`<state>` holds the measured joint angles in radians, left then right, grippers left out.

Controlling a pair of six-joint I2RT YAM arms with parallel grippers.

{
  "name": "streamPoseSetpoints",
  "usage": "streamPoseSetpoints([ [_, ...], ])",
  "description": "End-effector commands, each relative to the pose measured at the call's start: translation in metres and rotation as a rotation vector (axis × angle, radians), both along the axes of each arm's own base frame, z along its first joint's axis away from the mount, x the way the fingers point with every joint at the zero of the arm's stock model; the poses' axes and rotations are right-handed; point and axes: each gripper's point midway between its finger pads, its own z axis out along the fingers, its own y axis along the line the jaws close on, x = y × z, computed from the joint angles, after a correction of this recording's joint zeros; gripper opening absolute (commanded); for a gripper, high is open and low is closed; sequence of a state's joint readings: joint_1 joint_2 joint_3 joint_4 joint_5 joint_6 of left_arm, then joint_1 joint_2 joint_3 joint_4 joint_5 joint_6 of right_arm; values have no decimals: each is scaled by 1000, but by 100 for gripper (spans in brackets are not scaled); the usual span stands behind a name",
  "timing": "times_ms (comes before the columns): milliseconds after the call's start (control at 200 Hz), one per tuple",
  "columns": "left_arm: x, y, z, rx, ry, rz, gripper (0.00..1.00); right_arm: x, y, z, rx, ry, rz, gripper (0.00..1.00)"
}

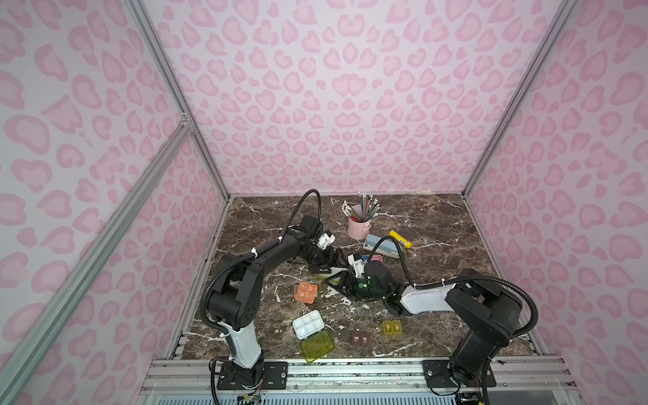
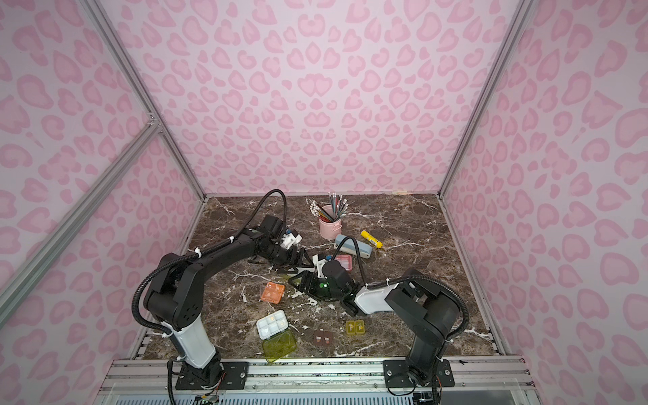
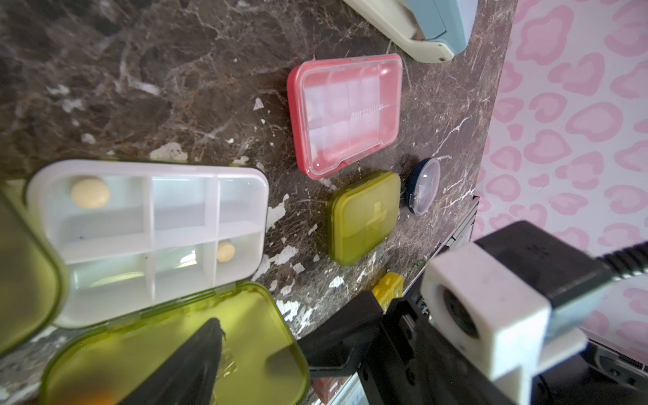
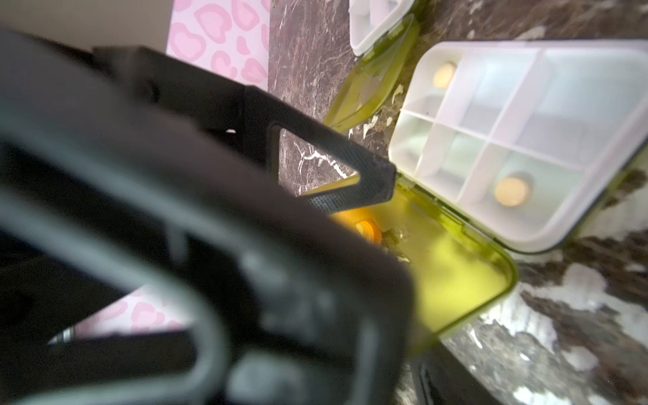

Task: Close pillboxes
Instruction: Close the lid on the pillbox.

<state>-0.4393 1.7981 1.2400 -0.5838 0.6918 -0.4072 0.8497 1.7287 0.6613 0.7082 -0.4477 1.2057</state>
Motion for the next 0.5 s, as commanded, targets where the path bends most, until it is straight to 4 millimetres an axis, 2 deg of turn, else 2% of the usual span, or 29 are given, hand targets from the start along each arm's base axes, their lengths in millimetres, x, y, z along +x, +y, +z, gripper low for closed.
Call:
streamPoseSetpoints([
  [0, 0, 1, 12, -16, -11, -3, 87, 4, 0, 3, -9, -32, -1, 76],
  [495, 9, 22, 58, -27, -99, 45, 87, 21, -8, 11, -14, -54, -25, 76],
])
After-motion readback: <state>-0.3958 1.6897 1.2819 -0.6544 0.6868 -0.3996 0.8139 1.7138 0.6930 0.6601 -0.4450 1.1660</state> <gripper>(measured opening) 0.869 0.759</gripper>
